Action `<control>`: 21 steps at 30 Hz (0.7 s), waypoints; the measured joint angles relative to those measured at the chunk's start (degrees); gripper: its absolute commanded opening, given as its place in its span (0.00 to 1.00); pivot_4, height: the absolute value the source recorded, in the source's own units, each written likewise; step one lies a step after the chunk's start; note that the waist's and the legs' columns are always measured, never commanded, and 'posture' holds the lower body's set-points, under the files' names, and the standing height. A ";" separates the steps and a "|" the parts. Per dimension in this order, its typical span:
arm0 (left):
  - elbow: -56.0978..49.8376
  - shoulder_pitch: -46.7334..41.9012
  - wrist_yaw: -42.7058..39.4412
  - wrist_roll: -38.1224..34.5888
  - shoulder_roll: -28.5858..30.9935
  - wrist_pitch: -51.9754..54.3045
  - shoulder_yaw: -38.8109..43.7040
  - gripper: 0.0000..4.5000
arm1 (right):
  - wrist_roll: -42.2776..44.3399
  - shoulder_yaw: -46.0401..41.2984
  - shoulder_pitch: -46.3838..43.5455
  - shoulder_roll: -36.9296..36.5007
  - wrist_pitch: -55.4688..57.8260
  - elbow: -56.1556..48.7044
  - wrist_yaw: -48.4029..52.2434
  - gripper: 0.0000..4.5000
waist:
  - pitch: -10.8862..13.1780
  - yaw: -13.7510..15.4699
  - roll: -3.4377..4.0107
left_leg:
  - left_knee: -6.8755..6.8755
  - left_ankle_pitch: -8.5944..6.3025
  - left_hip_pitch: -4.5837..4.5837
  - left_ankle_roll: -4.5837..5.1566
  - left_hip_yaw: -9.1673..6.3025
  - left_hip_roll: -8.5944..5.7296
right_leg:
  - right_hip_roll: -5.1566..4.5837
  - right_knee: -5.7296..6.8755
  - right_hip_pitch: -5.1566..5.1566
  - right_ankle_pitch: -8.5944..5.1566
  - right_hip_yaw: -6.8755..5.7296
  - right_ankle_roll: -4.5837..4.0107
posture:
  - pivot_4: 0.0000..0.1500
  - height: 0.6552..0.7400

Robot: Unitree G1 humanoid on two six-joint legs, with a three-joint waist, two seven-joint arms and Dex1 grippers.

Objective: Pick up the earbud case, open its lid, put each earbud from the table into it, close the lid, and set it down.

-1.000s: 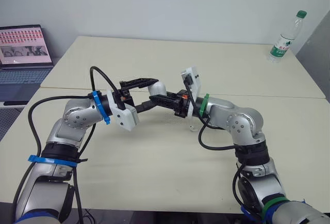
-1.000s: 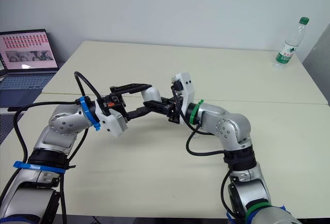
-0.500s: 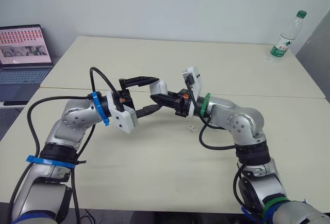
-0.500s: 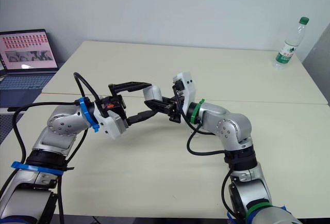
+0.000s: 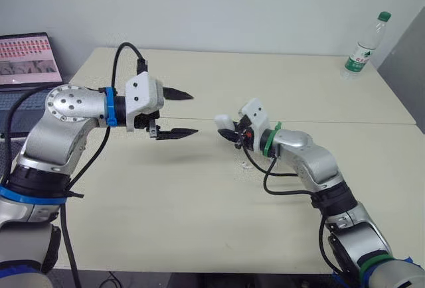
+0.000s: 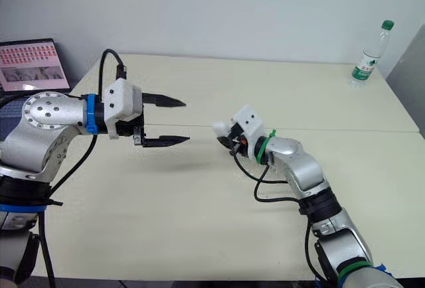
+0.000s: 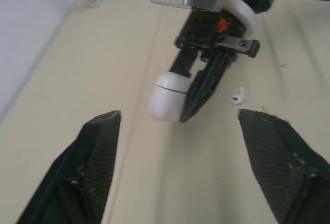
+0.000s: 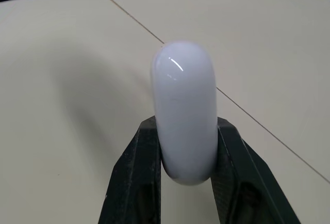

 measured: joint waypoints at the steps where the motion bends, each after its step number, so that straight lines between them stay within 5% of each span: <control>1: 0.84 -0.88 -1.21 0.91 -0.51 0.70 -1.00 0.59 | -0.90 0.53 -0.20 -0.20 -0.58 0.00 0.66 0.21 | 0.00 0.01 0.00 | 0.00 0.00 -0.01 0.00 -0.03 0.00 | 0.00 0.01 0.00 -0.01 0.00 -0.02 | 1.00 1.00; 3: 3.08 -2.42 -2.33 3.72 -2.01 0.78 -2.37 0.44 | -2.30 1.79 -0.99 -0.39 -1.34 -0.04 1.85 0.21 | 0.00 0.08 0.00 | 0.01 0.00 -0.01 0.00 -0.04 0.02 | 0.03 0.03 -0.02 -0.01 0.02 -0.04 | 1.00 1.00; 21: 13.18 -9.80 -8.28 16.62 -10.76 -4.12 -5.56 0.44 | -12.12 6.65 -2.90 -1.80 -6.00 -4.39 6.94 0.21 | 0.00 0.37 0.00 | 0.15 0.01 -0.39 -0.01 -0.04 -0.04 | -0.28 0.09 -0.34 0.00 0.12 -0.05 | 1.00 1.00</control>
